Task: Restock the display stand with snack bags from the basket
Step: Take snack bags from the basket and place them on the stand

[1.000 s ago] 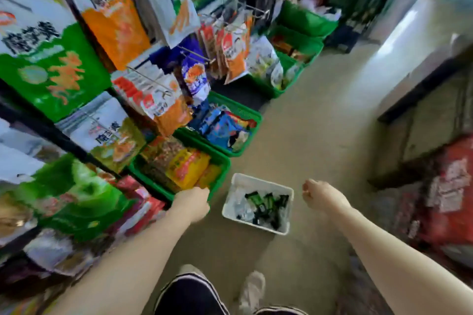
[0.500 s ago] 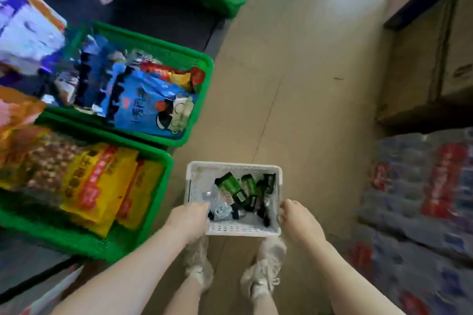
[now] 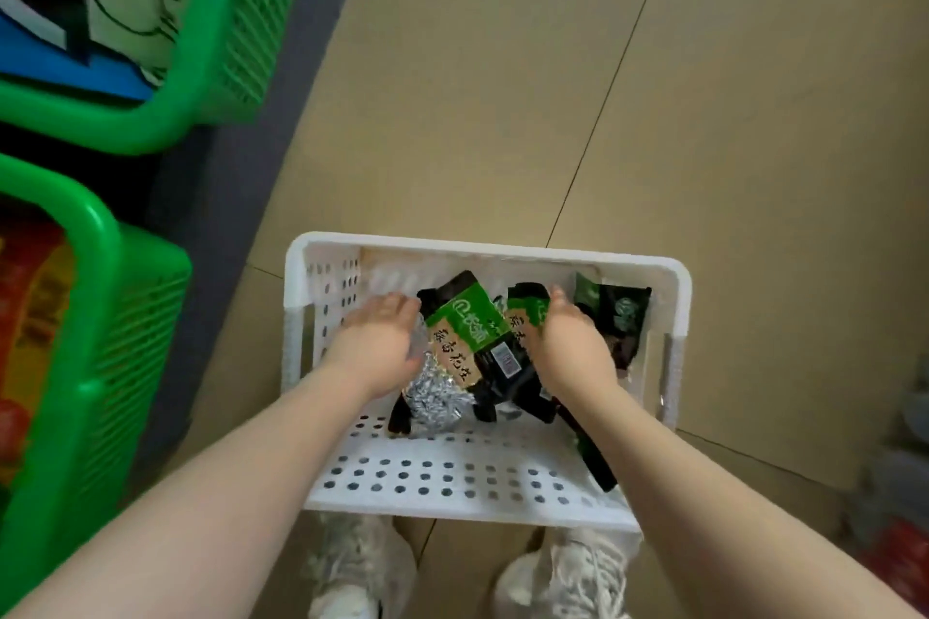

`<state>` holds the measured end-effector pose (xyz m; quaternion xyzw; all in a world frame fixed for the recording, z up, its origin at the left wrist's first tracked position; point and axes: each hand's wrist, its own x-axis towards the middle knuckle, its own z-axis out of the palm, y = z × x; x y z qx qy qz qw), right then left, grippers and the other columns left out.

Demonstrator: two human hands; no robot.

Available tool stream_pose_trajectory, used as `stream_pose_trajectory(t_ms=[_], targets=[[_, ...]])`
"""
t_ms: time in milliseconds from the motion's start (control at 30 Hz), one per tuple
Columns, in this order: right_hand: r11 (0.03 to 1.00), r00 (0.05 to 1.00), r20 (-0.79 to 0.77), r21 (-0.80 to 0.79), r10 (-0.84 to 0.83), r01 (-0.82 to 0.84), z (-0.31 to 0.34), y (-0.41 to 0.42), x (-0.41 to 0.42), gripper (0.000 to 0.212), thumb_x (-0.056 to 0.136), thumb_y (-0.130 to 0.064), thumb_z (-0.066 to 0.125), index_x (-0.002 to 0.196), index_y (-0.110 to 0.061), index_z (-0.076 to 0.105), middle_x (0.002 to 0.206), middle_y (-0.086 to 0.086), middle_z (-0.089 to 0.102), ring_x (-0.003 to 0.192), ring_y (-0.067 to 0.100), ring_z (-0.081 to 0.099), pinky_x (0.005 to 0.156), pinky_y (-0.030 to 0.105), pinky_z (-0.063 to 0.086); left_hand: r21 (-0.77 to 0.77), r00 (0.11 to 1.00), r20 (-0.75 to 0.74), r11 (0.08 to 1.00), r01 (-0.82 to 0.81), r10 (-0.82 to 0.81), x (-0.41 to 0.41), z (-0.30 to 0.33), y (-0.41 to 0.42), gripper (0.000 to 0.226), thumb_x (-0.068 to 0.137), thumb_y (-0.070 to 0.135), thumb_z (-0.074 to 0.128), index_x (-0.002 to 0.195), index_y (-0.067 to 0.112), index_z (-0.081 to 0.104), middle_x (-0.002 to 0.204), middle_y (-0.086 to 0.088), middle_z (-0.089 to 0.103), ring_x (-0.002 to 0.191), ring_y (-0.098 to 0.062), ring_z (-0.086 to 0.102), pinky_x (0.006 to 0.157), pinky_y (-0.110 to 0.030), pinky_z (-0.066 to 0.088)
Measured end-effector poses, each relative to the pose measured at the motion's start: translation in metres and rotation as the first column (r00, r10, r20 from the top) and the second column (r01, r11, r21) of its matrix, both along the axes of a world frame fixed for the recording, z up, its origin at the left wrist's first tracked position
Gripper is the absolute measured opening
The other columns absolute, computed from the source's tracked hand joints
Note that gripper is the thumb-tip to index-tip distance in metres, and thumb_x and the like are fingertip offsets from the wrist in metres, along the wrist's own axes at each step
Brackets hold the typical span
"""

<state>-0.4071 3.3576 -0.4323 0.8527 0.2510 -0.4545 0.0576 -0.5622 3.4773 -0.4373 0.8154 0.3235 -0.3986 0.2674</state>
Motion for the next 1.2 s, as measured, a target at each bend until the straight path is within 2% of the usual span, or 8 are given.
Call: stream_pose_trajectory(t_ms=[167,333,467,567,667,833,967,1200], targets=[[0.991,0.991,0.032,-0.033,0.133,-0.132,-0.006,-0.006,0.004,0.028,0.091,-0.01,0.046,0.118,-0.007,0.051,0.106,0.013,0.064,0.094,0.033,0.061,0.069,0.034,0.047,-0.108,0.991,-0.029,0.985,-0.136,0.134,0.018,-0.019,0.002,0.088,0.08,0.053,0.056,0.146,0.024,0.006,0.156,-0.005,0.013,0.142,-0.024,0.015,0.115,-0.04,0.016],[0.962,0.976,-0.14,0.192,-0.169,0.194,0.019,-0.009,0.014,0.015,0.096,-0.015,0.042,0.101,-0.01,0.056,0.097,0.009,0.065,0.075,0.023,0.058,0.065,0.033,0.048,-0.156,0.978,-0.019,0.966,-0.207,0.206,0.021,-0.033,0.002,0.112,0.061,0.056,0.073,0.145,0.029,0.004,0.155,-0.003,0.016,0.14,-0.026,0.02,0.113,-0.041,0.02],[0.899,0.922,-0.205,0.23,-0.33,0.373,0.037,-0.002,0.021,0.021,0.099,-0.022,0.04,0.113,-0.012,0.051,0.096,0.001,0.06,0.079,0.016,0.054,0.077,0.039,0.048,-0.241,0.949,-0.096,0.918,-0.315,0.3,0.019,-0.025,-0.003,0.111,0.063,0.049,0.076,0.145,0.025,0.005,0.154,0.0,0.021,0.134,-0.024,0.035,0.104,-0.037,0.037],[0.917,0.944,-0.196,0.25,-0.267,0.311,0.049,-0.001,0.021,0.014,0.099,-0.022,0.04,0.107,-0.017,0.049,0.084,0.002,0.062,0.065,0.017,0.051,0.064,0.036,0.046,-0.215,0.967,-0.026,0.943,-0.254,0.254,0.013,-0.012,-0.004,0.098,0.064,0.049,0.076,0.14,0.017,0.022,0.127,-0.005,0.053,0.102,-0.021,0.056,0.077,-0.029,0.049],[0.951,0.987,-0.112,0.272,-0.119,0.146,0.073,-0.001,0.017,0.013,0.099,-0.02,0.039,0.104,-0.019,0.05,0.085,0.01,0.068,0.066,0.028,0.059,0.06,0.04,0.049,-0.111,0.983,0.084,0.982,-0.152,0.162,0.005,0.015,-0.007,0.078,0.069,0.048,0.072,0.127,0.011,0.033,0.09,-0.004,0.06,0.078,-0.017,0.055,0.065,-0.028,0.05],[0.964,0.998,0.034,0.263,-0.046,0.036,0.146,0.01,0.025,0.024,0.099,-0.023,0.037,0.112,-0.013,0.055,0.097,0.013,0.068,0.08,0.031,0.059,0.069,0.042,0.054,0.093,0.979,0.205,0.995,-0.022,0.003,-0.002,0.097,-0.01,0.059,0.083,0.052,0.054,0.122,0.012,0.036,0.089,-0.005,0.062,0.075,-0.019,0.053,0.062,-0.027,0.047],[0.96,0.998,0.007,0.273,-0.068,0.064,0.232,0.025,0.032,0.024,0.096,-0.026,0.043,0.106,-0.013,0.061,0.096,0.012,0.069,0.081,0.031,0.063,0.069,0.037,0.05,0.127,0.954,0.266,0.976,-0.175,0.136,-0.013,0.192,-0.003,0.067,0.08,0.059,0.053,0.128,0.017,0.033,0.098,-0.004,0.064,0.082,-0.019,0.06,0.058,-0.028,0.046],[0.847,0.992,-0.098,0.517,-0.084,0.122,0.428,0.052,0.01,0.016,0.094,-0.02,0.05,0.092,-0.014,0.065,0.076,-0.005,0.061,0.072,0.017,0.054,0.059,0.026,0.041,0.226,0.883,0.386,0.901,-0.371,0.267,-0.048,0.404,0.005,0.077,0.075,0.064,0.055,0.131,0.016,0.031,0.103,-0.004,0.065,0.089,-0.021,0.063,0.067,-0.034,0.054]])
